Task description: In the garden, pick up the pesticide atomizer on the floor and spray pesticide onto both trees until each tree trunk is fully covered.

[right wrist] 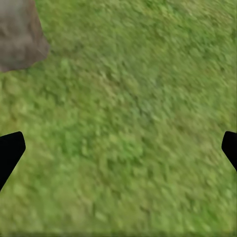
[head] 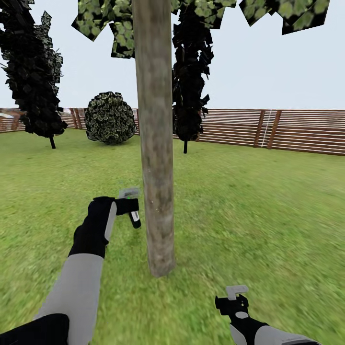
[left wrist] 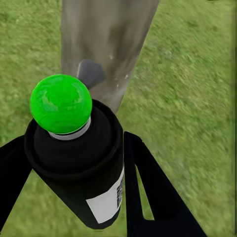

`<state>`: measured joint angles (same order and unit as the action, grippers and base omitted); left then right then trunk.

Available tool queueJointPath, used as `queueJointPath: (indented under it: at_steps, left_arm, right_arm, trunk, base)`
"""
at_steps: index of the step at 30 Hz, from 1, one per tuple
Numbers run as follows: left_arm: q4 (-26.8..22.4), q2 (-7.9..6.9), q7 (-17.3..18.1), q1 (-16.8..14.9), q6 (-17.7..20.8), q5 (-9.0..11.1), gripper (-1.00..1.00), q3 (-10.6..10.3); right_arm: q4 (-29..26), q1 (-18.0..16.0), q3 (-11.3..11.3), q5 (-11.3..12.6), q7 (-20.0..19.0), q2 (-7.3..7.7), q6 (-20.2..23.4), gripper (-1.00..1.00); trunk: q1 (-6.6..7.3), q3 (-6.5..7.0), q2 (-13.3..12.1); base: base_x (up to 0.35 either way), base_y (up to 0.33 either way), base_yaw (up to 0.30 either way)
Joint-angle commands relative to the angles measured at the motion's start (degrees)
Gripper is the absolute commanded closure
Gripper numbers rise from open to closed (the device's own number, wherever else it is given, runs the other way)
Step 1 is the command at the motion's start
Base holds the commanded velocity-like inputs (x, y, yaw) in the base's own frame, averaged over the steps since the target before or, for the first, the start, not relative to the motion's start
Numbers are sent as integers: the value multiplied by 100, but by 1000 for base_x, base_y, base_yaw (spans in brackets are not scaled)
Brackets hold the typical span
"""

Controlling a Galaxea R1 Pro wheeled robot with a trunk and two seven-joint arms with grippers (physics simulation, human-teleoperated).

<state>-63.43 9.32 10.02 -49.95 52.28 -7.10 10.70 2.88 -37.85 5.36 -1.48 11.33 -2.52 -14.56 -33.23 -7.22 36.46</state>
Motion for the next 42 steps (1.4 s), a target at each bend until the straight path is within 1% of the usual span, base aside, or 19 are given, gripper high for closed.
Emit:
queueJointPath:
  at_steps: [1, 2, 4, 8, 10, 16, 18, 19, 21, 22, 25, 29, 30, 33, 34, 38, 40, 41, 42]
  left_arm:
    - [10, 4, 55, -178, 141, -67, 100, 20]
    - [84, 2, 54, -406, 245, -70, 100, 20]
    - [284, -7, 56, -700, 309, -72, 100, 20]
    - [513, -110, 65, -1088, 359, -66, 100, 20]
    - [549, -129, 67, -1204, 369, -65, 100, 20]
    - [636, -148, 78, -1739, 401, -64, 100, 20]
    - [1131, -149, 79, -2270, 447, -64, 100, 20]
    - [1217, -149, 79, -2346, 449, -64, 100, 20]
    - [1556, -149, 82, -2678, 455, -64, 100, 20]
    - [1944, -150, 82, -3053, 459, -64, 100, 20]
    - [2461, -155, 86, -3589, 465, -64, 100, 20]
    - [2944, -161, 88, -4175, 474, -64, 100, 20]
    - [3011, -164, 88, -4251, 475, -64, 100, 20]
    - [3285, -266, 88, -4668, 476, -64, 100, 20]
    - [3341, -347, 88, -4802, 478, -64, 100, 20]
    - [3392, -444, 88, -5076, 484, -58, 100, 20]
    - [3640, -468, 88, -5437, 487, -56, 100, 20]
    - [3722, -473, 88, -5525, 486, -56, 100, 20]
    - [3928, -482, 88, -5757, 486, -55, 100, 20]
  right_arm:
    - [27, -12, 44, -17, 36, -3, -29, -100]
    - [28, -10, 44, -18, 36, -3, -29, -100]
    - [28, 8, 44, -19, 35, -3, -28, -100]
    - [28, 20, 44, -19, 32, -2, -26, -100]
    - [28, 21, 44, -19, 30, -2, -28, -100]
    - [22, 41, 44, -16, 36, -2, -21, -100]
    - [22, 41, 44, -16, 36, -1, -15, -100]
    - [23, 41, 44, -15, 36, -2, -14, -100]
    - [23, 41, 44, -14, 36, 0, -8, -100]
    - [23, 42, 44, -15, 36, -2, -5, -100]
    - [21, 41, 44, -12, 36, -1, -4, -100]
    - [22, 42, 44, -11, 36, -3, -3, -100]
    - [21, 42, 44, -11, 36, -3, -3, -100]
    - [24, 41, 44, -15, 36, -3, -3, -100]
    - [23, 41, 44, -13, 36, -3, -3, -100]
    - [21, 42, 44, -13, 36, -3, -3, -100]
    - [20, 43, 44, -11, 36, -3, -3, -100]
    - [19, 42, 44, -11, 36, -3, -3, -100]
    - [19, 42, 44, -11, 36, -3, -3, -100]
  trunk:
    - [-2, -12, 10]
    - [-2, -12, 10]
    - [-2, -12, 10]
    - [-2, -12, 10]
    - [-2, -12, 10]
    - [-2, -12, 10]
    - [-2, -12, 10]
    - [-2, -12, 10]
    - [-2, -12, 10]
    - [-2, -12, 10]
    - [-2, -12, 10]
    - [-2, -12, 10]
    - [-2, -12, 10]
    - [-2, -12, 10]
    - [-2, -12, 10]
    - [-2, -12, 10]
    - [-2, -12, 10]
    - [-2, -12, 10]
    - [-2, -12, 10]
  base:
    - [0, 0, 0]
    - [0, 0, 0]
    - [0, 0, 0]
    - [0, 0, 0]
    - [0, 0, 0]
    - [0, 0, 0]
    - [0, 0, 0]
    - [0, 0, 0]
    - [0, 0, 0]
    - [0, 0, 0]
    - [0, 0, 0]
    - [0, 0, 0]
    - [0, 0, 0]
    - [0, 0, 0]
    - [0, 0, 0]
    - [0, 0, 0]
    - [0, 0, 0]
    - [0, 0, 0]
    - [0, 0, 0]
